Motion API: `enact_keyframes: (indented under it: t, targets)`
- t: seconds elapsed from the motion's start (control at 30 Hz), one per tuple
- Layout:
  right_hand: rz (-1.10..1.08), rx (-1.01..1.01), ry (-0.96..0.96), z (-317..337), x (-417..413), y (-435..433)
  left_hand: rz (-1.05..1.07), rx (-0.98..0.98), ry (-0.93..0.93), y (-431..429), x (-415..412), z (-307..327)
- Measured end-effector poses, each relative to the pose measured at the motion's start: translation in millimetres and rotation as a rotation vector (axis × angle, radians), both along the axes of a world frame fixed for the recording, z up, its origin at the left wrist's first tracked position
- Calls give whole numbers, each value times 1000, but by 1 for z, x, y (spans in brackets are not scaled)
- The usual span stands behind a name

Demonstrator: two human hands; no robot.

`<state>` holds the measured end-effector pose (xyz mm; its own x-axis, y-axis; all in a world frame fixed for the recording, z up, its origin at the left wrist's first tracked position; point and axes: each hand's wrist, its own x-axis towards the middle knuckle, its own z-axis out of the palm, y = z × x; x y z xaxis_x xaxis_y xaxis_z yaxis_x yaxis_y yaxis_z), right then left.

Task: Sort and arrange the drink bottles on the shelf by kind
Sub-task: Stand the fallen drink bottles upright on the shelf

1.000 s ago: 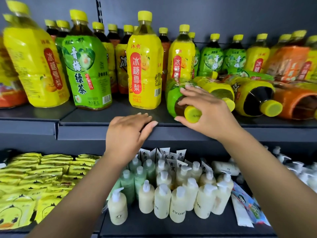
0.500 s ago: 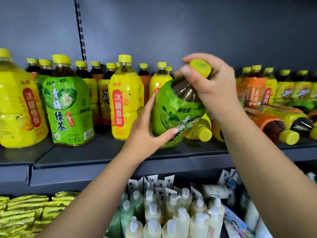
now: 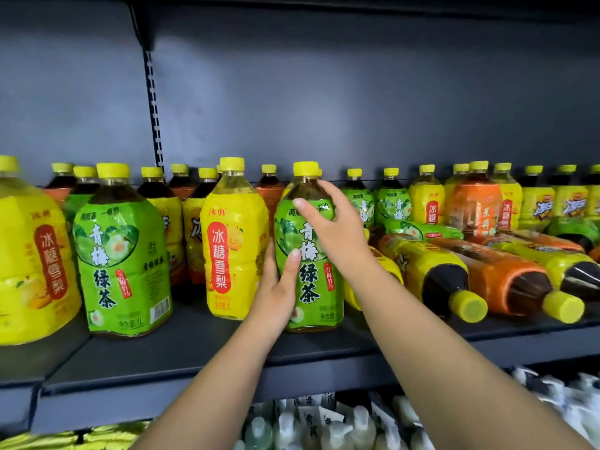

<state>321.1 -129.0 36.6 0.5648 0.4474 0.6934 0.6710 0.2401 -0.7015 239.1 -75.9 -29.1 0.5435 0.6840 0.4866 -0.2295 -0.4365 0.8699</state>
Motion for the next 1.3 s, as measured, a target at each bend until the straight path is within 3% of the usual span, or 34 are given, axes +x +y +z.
enact_keyframes:
  t: [0.27, 0.4, 0.5, 0.6, 0.7, 0.83, 0.97, 1.07, 1.17, 1.3]
  targets:
    - [-13, 107, 45, -7, 4, 18, 75, -9, 44, 3, 1, 2]
    - [1, 40, -23, -6, 0, 20, 173, 36, 105, 5, 1, 1]
    - [-44, -170, -194, -7, 6, -1, 225, 52, 107, 5, 0, -5]
    - [-131, -369, -307, -18, 25, -43, 339, 222, 36, -2, -8, -10]
    - [-184, -361, -258, -32, 36, -86, 411, 492, -43, -24, -15, -8]
    - [-253, -428, -324, -57, 25, -109, 368, 803, 139, -51, -9, -29]
    - [-279, -454, -292, -90, 23, -111, 444, 873, 337, -52, -8, -44]
    - [-391, -492, -395, -105, 27, -112, 548, 1046, 510, -49, -14, -51]
    - [-448, -384, -394, -109, 26, -108, 490, 1144, 534, -48, -21, -59]
    - [-460, -288, -385, -112, 27, -105, 525, 1124, 523, -52, -21, -57]
